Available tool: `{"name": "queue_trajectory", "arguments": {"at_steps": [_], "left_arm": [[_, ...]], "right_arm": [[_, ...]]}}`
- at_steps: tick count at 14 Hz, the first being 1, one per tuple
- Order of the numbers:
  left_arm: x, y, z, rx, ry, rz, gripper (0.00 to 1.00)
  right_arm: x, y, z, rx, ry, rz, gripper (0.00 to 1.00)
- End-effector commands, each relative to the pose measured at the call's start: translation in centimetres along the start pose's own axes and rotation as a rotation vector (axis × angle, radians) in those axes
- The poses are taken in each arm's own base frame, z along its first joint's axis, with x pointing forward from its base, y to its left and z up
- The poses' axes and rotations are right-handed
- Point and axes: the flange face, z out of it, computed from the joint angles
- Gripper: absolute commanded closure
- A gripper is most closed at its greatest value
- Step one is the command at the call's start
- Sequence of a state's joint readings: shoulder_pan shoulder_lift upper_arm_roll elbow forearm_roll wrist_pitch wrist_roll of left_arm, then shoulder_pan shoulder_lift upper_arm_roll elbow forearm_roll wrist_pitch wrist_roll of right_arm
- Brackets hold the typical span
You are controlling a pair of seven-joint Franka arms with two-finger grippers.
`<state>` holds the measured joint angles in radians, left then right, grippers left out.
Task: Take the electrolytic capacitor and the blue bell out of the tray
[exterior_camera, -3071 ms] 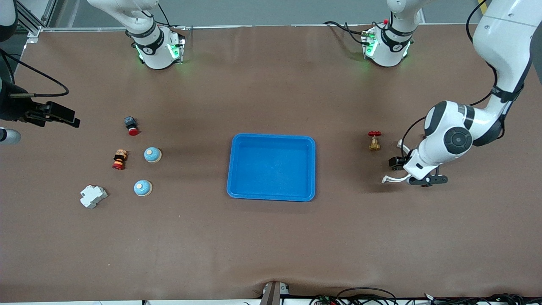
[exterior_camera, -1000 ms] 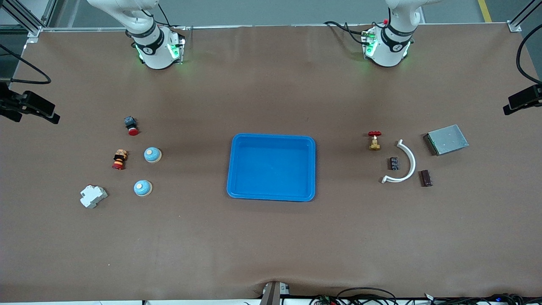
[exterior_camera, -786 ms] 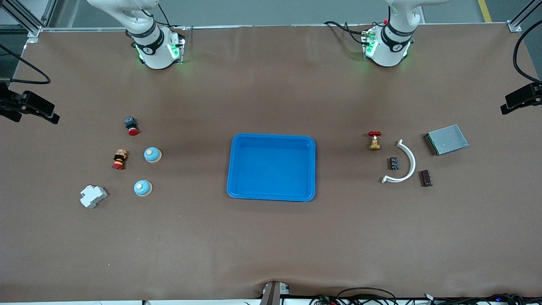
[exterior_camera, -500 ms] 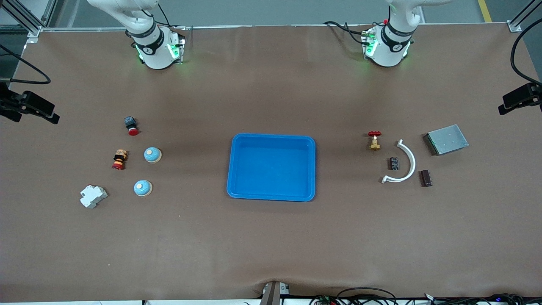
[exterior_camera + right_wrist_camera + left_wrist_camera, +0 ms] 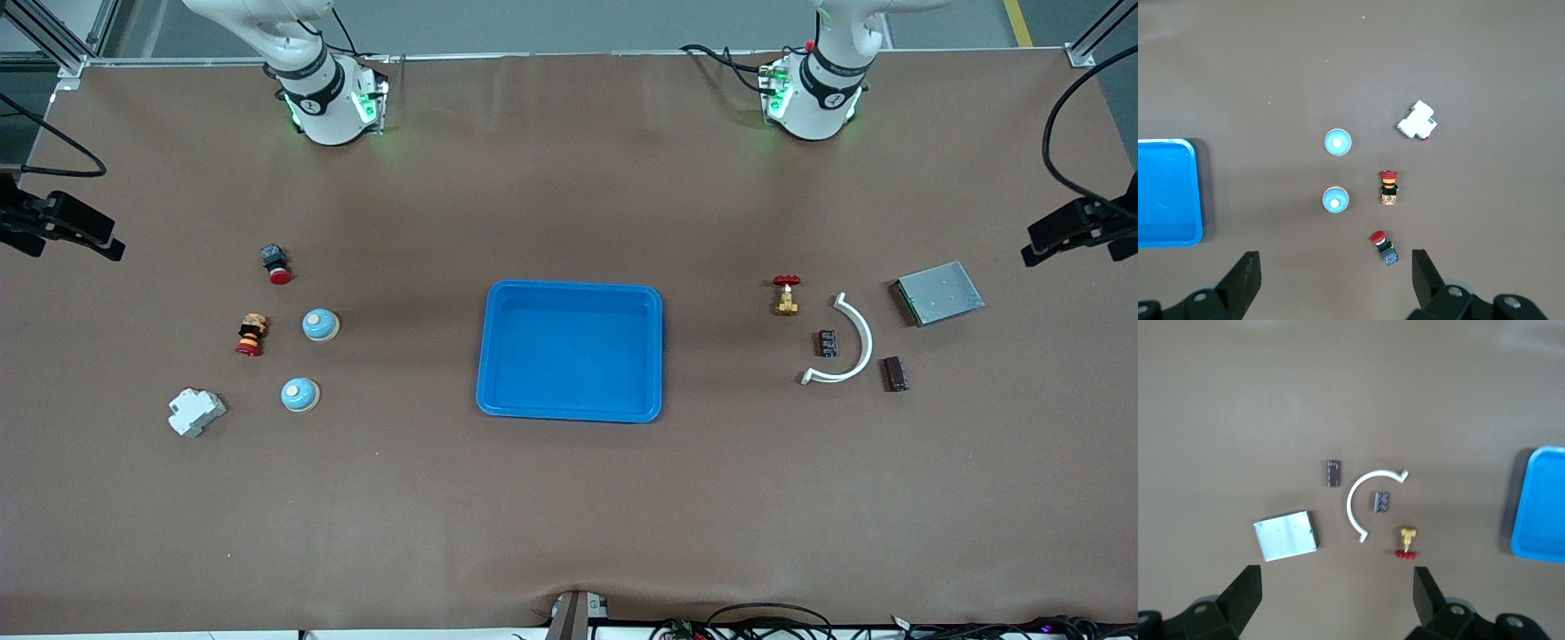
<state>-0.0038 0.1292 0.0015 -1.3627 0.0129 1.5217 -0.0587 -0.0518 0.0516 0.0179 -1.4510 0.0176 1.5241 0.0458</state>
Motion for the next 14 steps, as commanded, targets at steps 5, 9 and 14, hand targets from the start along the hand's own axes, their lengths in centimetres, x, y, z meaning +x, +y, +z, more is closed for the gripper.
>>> {"name": "queue_trajectory", "arguments": {"at_steps": [5,9,14], "left_arm": [[1.9,1.4,2.6,-0.028,-0.003,-0.008,0.00],[1.1,0.1,0.7,-0.045,0.029,-0.010,0.00],[-0.2,4.3,-1.0,-0.026,0.088,0.057,0.00]], "right_arm": [[-0.7,0.1,0.0,0.002,0.006,-0.001,0.00],[-0.8,0.1,-0.2,0.002,0.012,-0.001,0.00],[-1.0,0.1,-0.3,0.004,0.015,0.003,0.00]]}}
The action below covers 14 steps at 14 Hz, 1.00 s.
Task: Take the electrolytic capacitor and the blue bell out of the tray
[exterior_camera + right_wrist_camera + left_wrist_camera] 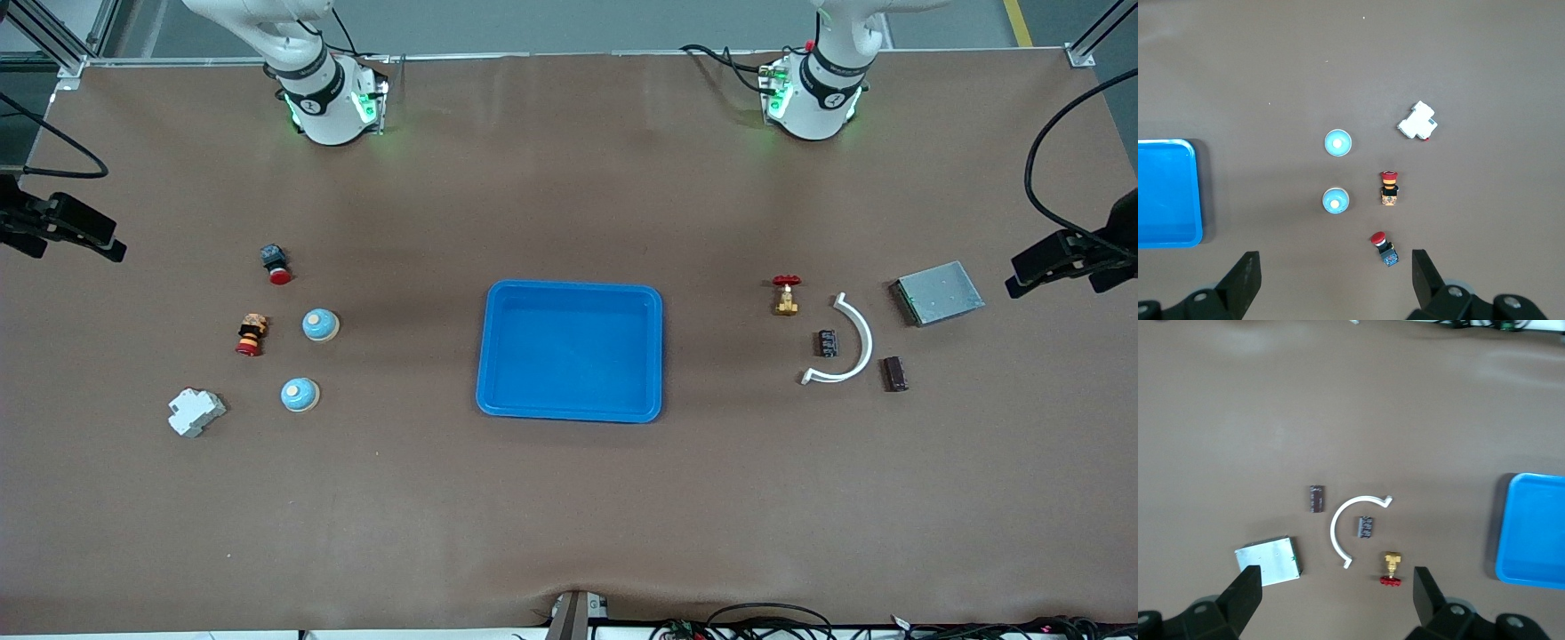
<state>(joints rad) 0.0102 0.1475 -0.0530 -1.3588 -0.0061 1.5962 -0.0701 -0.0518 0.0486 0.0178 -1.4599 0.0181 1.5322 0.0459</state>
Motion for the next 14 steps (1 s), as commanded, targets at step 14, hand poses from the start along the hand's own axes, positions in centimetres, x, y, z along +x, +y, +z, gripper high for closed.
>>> {"name": "queue_trajectory", "arguments": {"at_steps": [14], "left_arm": [[-1.0,2.6,-0.2,0.005,0.012,0.059,0.00]], "right_arm": [[-1.2,0.1,-0.2,0.003,0.008,0.001,0.00]]}}
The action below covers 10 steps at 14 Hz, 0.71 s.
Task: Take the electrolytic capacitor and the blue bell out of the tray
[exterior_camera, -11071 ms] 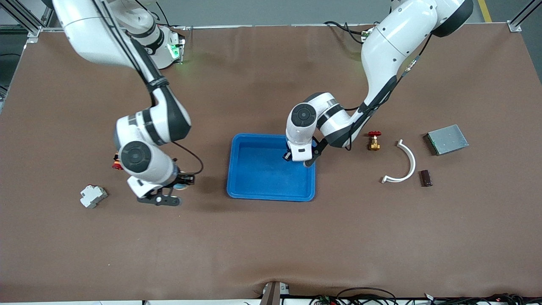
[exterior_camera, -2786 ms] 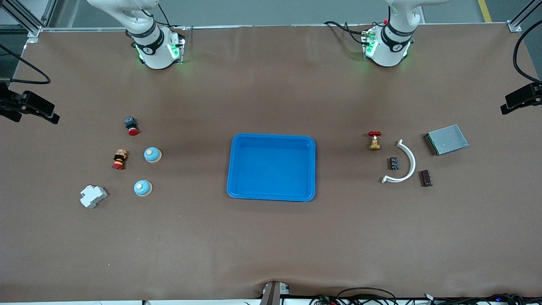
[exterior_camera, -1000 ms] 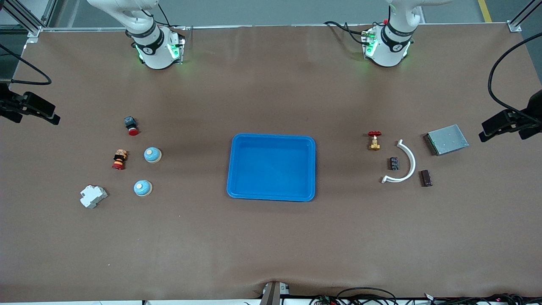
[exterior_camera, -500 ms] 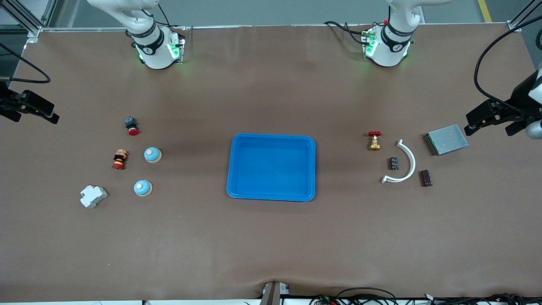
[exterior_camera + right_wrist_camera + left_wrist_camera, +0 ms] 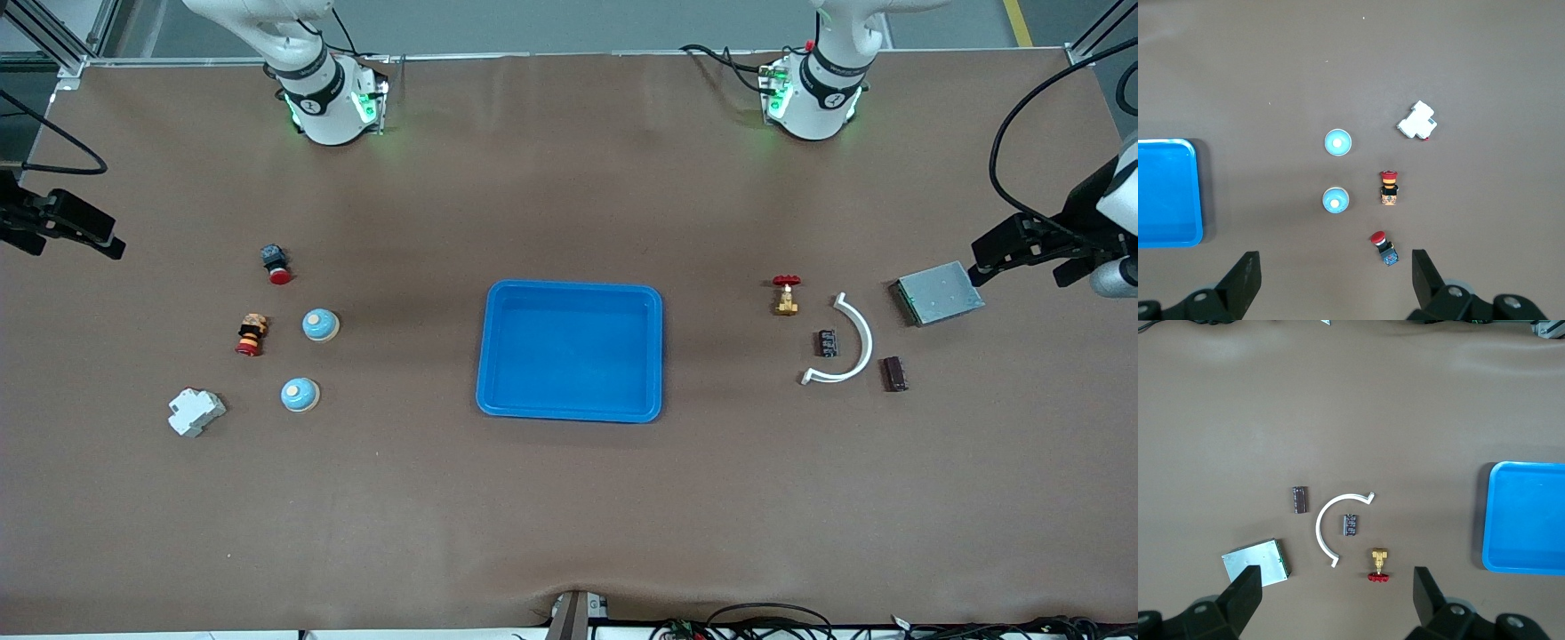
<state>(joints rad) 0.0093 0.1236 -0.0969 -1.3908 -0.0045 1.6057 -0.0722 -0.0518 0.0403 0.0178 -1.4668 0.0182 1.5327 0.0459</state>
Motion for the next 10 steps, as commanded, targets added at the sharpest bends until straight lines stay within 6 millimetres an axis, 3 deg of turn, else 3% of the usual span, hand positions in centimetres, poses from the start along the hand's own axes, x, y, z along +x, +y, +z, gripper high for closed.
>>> {"name": "queue_trajectory", "arguments": {"at_steps": [1,10], "left_arm": [[-0.06,0.24,0.09,0.011,0.008,0.019,0.00],[0.11,0.31,0.00,0.013,0.020,0.018,0.00]], "right_arm": [[-1.01,0.06,-0.09,0.003,0.006,0.003,0.00],[-1.06,-0.18,0.50,0.003,0.006,0.006,0.00]]}}
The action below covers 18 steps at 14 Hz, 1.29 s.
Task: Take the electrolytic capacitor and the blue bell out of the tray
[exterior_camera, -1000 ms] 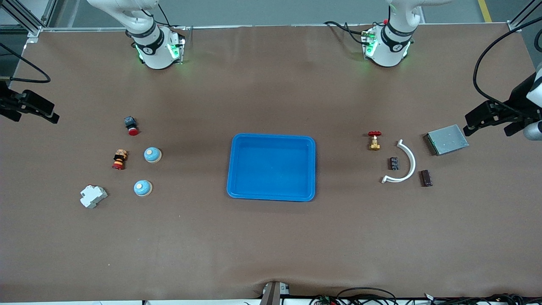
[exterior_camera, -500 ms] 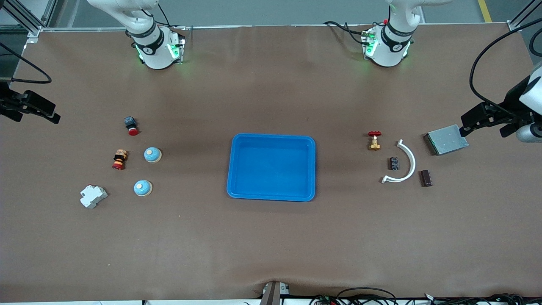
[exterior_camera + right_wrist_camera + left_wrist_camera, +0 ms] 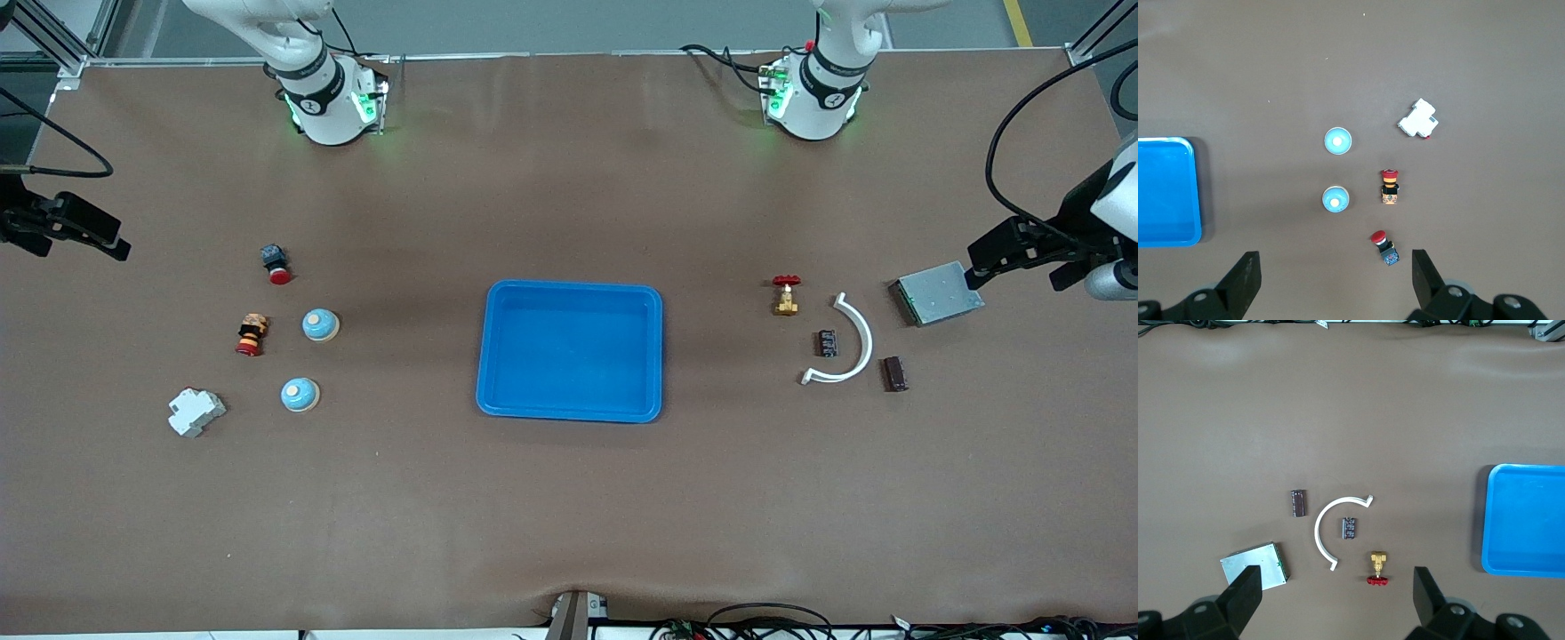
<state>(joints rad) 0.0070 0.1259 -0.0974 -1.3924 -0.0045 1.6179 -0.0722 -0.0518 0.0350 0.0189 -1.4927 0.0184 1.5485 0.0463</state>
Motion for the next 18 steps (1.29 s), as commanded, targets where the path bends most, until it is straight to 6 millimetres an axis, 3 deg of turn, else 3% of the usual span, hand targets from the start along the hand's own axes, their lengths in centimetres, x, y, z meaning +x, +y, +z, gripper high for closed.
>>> {"name": "queue_trajectory", "arguments": {"at_steps": [1,18], "left_arm": [[-0.05,0.06,-0.19,0.013,0.013,0.015,0.00],[-0.04,-0.21,-0.12,0.004,0.011,-0.006,0.00]], "right_arm": [[-1.03,-0.13,-0.27,0.003,0.011,0.007,0.00],[-1.47,-0.29,-0.92,0.041,0.015,0.010,0.00]]}}
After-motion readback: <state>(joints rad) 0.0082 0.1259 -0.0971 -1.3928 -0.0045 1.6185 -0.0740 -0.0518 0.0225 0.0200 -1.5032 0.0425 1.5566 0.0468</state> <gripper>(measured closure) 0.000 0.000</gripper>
